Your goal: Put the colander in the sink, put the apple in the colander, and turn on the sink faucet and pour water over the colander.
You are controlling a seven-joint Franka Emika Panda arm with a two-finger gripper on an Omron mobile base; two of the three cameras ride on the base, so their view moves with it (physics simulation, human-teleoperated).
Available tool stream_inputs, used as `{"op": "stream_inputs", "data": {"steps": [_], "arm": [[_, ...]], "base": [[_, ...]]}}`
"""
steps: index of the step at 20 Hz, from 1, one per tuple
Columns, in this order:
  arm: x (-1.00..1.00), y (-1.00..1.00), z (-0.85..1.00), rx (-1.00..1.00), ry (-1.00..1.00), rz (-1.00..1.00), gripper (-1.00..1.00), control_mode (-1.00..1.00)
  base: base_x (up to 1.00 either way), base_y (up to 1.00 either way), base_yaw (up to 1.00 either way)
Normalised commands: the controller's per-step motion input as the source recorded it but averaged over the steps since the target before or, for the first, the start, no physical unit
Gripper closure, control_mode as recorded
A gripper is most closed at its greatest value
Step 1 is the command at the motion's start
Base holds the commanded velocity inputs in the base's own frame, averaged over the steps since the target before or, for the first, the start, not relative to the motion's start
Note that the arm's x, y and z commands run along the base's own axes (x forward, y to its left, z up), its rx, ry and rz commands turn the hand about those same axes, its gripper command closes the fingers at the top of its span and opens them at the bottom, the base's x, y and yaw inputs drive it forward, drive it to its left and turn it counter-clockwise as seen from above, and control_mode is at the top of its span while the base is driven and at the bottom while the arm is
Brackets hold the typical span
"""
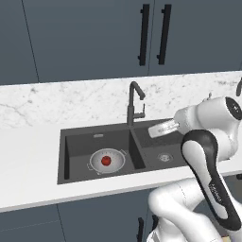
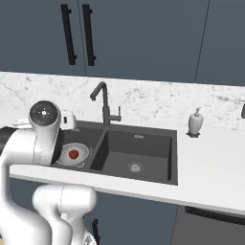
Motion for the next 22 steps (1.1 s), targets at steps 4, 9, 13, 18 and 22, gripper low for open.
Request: {"op": "stream_inputs", "data": {"steps": [4, 9, 13, 18, 22], "arm": [[-0.23, -0.46, 0.17, 0.31, 0.00, 0.00, -1.00, -1.00], [-0.05, -0.51, 0.16, 0.41, 0.00, 0.00, -1.00, -1.00], [-0.04, -0.51, 0.05, 0.51, 0.02, 0.00, -1.00, -1.00], [0.16, -0.24, 0.00, 0.39, 0.00, 0.00, -1.00, -1.00], [0.56, -0.01, 0.00, 0.25, 0.01, 0.00, -1.00, -1.00]], "base": [[0.00, 0.00, 0.00], [0.00, 0.00, 0.00], [0.00, 0.00, 0.00], [0.00, 0.00, 0.00], [0.00, 0.00, 0.00]]}}
